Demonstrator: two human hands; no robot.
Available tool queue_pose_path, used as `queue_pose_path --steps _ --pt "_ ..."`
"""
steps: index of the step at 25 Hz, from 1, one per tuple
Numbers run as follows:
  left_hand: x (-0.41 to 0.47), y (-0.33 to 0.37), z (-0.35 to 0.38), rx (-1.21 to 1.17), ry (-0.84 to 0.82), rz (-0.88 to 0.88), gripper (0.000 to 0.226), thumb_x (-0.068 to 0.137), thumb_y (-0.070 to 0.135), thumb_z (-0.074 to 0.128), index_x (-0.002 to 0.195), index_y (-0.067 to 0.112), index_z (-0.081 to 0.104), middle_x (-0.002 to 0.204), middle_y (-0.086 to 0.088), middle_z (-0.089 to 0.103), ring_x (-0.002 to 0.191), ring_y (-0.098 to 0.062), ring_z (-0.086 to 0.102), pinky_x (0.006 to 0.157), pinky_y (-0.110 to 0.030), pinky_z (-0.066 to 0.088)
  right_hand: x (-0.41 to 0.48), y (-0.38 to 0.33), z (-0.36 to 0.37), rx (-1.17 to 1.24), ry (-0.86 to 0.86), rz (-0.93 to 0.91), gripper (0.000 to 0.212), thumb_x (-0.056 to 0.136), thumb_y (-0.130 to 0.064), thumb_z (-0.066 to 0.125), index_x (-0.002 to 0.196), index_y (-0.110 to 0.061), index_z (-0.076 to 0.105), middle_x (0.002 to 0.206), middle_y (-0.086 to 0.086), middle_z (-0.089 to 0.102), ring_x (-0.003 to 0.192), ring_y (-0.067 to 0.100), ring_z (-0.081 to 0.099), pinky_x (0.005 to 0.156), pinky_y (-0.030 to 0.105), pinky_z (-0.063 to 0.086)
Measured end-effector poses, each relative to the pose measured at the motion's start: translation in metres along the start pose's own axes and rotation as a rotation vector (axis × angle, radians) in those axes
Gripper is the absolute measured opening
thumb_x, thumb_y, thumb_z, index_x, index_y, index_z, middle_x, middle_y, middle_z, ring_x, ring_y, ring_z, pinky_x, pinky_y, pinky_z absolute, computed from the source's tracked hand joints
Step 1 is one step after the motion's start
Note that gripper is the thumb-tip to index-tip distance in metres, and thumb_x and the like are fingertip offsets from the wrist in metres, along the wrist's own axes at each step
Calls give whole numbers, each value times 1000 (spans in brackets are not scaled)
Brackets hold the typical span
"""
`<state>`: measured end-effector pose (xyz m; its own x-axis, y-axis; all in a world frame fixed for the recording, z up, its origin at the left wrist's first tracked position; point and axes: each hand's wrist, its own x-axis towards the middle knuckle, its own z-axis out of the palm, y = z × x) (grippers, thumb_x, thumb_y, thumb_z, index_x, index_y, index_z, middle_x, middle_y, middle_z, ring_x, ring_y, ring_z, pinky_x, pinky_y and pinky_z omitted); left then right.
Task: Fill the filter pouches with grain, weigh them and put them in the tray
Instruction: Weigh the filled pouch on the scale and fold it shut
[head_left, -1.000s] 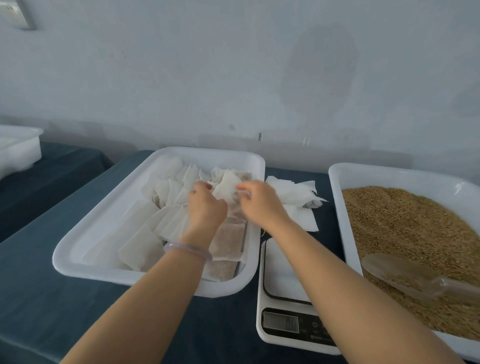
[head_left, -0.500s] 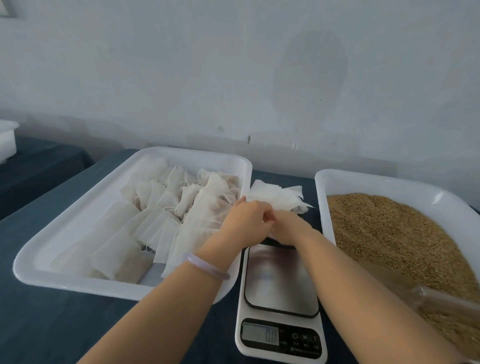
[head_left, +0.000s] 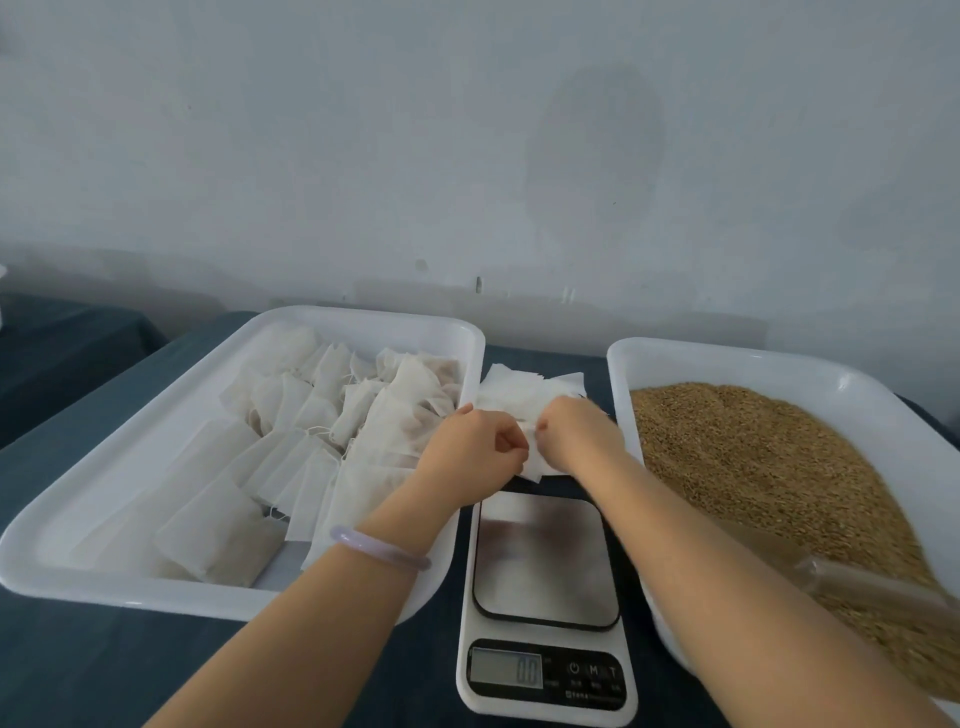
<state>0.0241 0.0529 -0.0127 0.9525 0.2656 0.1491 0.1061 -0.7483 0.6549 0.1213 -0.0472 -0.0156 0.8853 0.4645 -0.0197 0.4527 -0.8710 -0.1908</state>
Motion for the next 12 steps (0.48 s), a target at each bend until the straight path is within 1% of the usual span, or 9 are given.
queue_pose_path --steps 2,4,5,7,8,9,10,11,12 --pt "-2 1 0 -34 11 -7 11 85 24 63 93 20 56 82 7 68 77 -9 56 91 -27 41 -7 20 -26 290 24 21 21 89 -10 47 85 -4 67 88 14 64 81 26 61 62 28 43" --pt "-4 2 -1 -77 177 41 35 81 33 70 105 17 49 96 9 57 93 -9 52 80 -18 34 -24 41 -45 746 -24 39 19 90 -9 51 87 -1 68 92 17 66 82 26 64 69 34 55" --pt "-5 3 -4 -128 248 49 53 76 38 74 115 15 47 107 9 51 103 -7 46 83 -14 30 -36 48 -51 1047 -103 56 15 91 -6 53 90 -1 67 95 18 67 86 27 66 72 35 57" --pt "-7 11 -8 -474 142 -8 89 65 45 80 136 11 37 127 5 47 119 -7 44 97 -18 33 -54 55 -55 1527 -259 55 13 90 -1 54 98 4 64 98 19 69 87 30 69 72 37 59" --pt "-7 17 -8 -723 -2 -37 92 64 44 80 138 9 38 132 0 51 122 -13 49 100 -26 40 -61 57 -53 1639 -312 44 16 88 0 55 101 6 62 97 20 70 86 31 69 70 38 59" --pt "-7 24 -6 -944 -157 -49 79 68 38 79 133 7 47 129 -6 58 119 -20 55 99 -34 45 -65 58 -50 1700 -351 26 21 85 -2 56 103 7 62 96 20 70 86 32 69 69 38 58" --pt "-7 27 -3 -1112 -250 -60 53 74 31 77 120 7 62 120 -9 65 111 -22 61 95 -35 49 -68 57 -45 1730 -371 9 26 83 -4 56 106 7 61 96 20 70 86 32 69 68 38 58" --pt "-7 30 0 -1221 -261 -78 30 78 25 72 103 10 72 108 -9 70 101 -22 65 88 -32 53 -70 55 -42 1731 -375 -6 29 84 -7 55 109 7 61 98 20 69 87 31 69 68 38 58" --pt "-8 32 0 -1266 -215 -100 19 78 23 67 90 10 75 98 -8 72 91 -21 67 80 -30 55 -71 54 -40 1702 -357 -21 28 87 -12 53 109 4 63 99 19 70 88 30 69 67 37 57"
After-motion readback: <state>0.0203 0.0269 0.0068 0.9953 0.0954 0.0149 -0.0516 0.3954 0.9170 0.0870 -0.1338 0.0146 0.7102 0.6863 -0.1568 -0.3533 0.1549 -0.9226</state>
